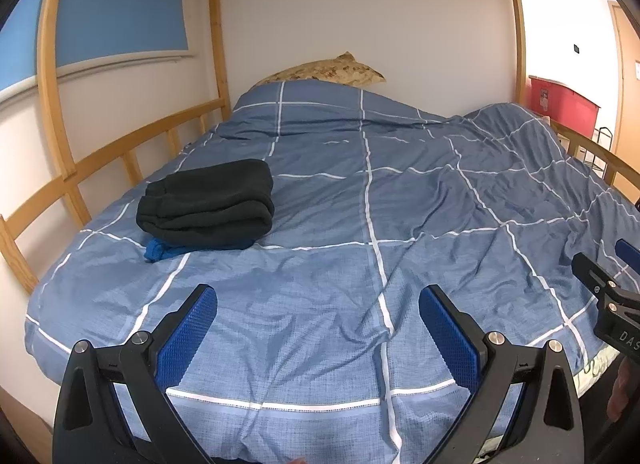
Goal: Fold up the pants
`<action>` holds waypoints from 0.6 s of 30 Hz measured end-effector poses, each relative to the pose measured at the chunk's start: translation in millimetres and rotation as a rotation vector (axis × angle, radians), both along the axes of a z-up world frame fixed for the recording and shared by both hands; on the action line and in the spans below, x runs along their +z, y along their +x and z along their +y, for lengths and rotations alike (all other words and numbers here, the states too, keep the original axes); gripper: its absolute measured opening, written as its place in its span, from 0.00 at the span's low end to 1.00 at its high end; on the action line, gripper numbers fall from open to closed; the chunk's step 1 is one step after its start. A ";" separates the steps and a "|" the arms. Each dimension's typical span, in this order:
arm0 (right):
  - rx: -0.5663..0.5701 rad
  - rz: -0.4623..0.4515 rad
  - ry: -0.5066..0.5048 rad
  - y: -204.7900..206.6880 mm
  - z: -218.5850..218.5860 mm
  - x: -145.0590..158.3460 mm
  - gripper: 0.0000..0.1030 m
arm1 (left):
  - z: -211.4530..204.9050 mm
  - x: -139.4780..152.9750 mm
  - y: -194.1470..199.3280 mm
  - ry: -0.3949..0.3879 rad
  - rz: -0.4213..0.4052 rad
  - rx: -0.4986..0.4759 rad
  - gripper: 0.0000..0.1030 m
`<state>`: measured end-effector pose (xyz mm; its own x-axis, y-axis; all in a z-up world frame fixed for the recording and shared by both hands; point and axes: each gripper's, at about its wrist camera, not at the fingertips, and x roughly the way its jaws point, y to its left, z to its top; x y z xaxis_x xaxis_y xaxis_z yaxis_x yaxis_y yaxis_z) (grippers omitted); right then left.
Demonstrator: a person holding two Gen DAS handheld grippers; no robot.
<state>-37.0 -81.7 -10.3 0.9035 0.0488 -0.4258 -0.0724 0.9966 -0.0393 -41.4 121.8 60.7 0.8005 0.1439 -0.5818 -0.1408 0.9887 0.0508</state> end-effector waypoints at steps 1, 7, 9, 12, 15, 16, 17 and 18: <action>0.001 0.002 0.000 0.0 -1.4 0.0 0.97 | 0.0 0.1 0.0 0.000 0.000 -0.001 1.00; 0.003 0.006 0.001 0.8 -5.9 -0.6 0.97 | -1.4 0.0 0.5 0.010 -0.003 0.001 1.00; 0.004 0.007 0.002 0.9 -6.2 -0.7 0.97 | -1.5 -0.4 1.2 0.020 -0.003 0.001 1.00; 0.003 0.010 0.002 1.0 -8.1 -1.1 0.97 | -1.3 -1.1 1.8 0.024 -0.003 -0.003 1.00; 0.004 0.009 0.001 1.3 -9.2 -1.9 0.97 | -1.7 -0.9 1.6 0.026 -0.004 -0.002 1.00; 0.005 0.010 0.000 1.5 -9.4 -1.8 0.97 | -1.6 -0.5 1.6 0.028 -0.004 -0.001 1.00; 0.005 0.010 -0.001 1.4 -10.6 -2.1 0.97 | -1.4 -0.8 1.9 0.032 -0.005 0.004 1.00; 0.005 0.010 0.001 1.5 -9.0 -1.8 0.97 | -1.0 -0.7 2.1 0.034 -0.006 0.009 1.00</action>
<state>-35.4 -90.7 -12.1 0.8987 0.0536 -0.4352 -0.0774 0.9963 -0.0372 -39.3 120.8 60.0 0.8028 0.1710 -0.5712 -0.1502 0.9851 0.0839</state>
